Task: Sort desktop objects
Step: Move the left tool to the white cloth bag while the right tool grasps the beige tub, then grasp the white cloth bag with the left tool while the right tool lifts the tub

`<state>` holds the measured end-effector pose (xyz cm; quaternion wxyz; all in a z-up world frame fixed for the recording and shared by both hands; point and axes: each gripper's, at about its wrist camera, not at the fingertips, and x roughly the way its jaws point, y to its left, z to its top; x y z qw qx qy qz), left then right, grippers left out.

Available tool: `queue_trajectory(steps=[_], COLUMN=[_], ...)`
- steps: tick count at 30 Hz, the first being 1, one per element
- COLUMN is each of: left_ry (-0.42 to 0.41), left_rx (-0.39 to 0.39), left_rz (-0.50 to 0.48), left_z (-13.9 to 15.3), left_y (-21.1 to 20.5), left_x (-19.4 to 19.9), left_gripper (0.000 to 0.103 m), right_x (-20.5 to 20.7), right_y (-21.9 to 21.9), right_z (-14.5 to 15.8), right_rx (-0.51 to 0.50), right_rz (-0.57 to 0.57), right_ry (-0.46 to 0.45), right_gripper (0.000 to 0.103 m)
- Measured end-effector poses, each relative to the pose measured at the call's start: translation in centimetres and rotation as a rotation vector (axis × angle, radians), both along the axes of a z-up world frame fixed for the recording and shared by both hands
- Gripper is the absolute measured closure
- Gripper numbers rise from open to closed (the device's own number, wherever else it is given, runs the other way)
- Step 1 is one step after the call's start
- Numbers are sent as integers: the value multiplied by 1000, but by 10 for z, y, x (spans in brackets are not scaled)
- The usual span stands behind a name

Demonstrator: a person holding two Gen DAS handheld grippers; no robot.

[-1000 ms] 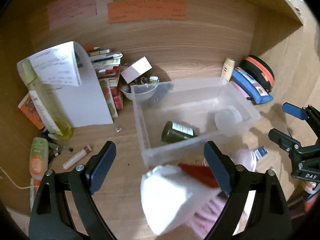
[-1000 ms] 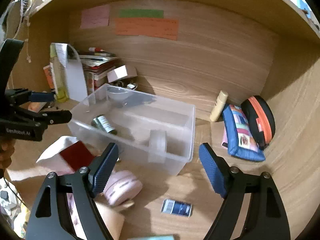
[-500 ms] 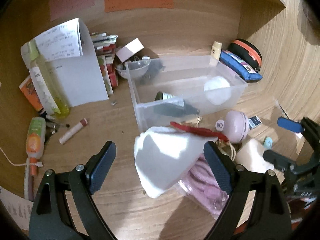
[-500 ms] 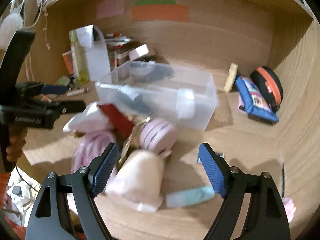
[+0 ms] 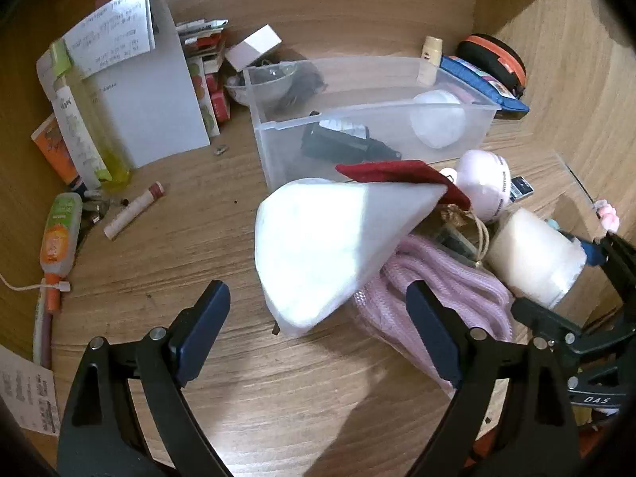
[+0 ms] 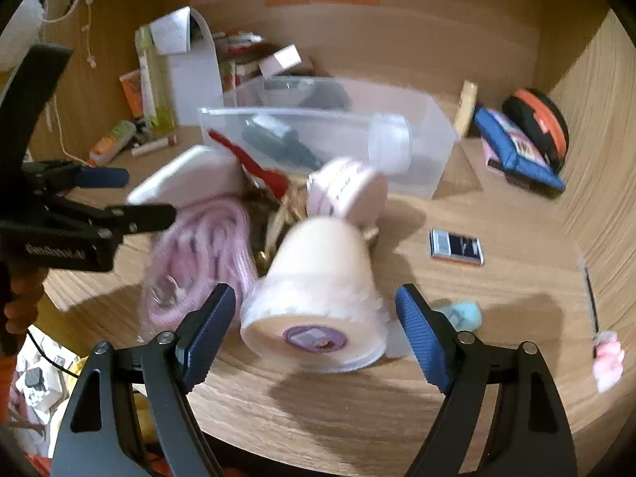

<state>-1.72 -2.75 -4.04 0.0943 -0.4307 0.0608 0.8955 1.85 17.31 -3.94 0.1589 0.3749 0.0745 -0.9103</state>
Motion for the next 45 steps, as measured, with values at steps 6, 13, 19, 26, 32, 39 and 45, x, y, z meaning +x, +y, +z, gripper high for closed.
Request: queue_trajectory(steps=[6, 13, 19, 26, 32, 39, 45], left_ry=[-46, -103, -52, -28, -25, 51, 125], left_rx=[17, 82, 107, 113, 127, 175, 217], left_rz=[-2, 27, 58, 6, -27, -44, -58], left_z=[-7, -17, -13, -9, -3, 27, 62], left_y=[6, 5, -4, -7, -12, -19, -22], left_x=[-23, -51, -53, -50, -51, -34, -23], left_gripper=[9, 6, 8, 40, 52, 53, 53], right_x=[-5, -4, -9, -11, -18, -25, -35], right_y=[21, 15, 19, 23, 28, 39, 44], right_z=[-9, -13, -10, 13, 19, 43, 64], right_rx=[-59, -36, -80, -65, -81, -128, -158], right_rz=[-39, -49, -27, -21, -26, -31, -20], right_ry=[-46, -10, -32, 50, 49, 76, 103], right_gripper=[22, 24, 35, 35, 35, 35, 35])
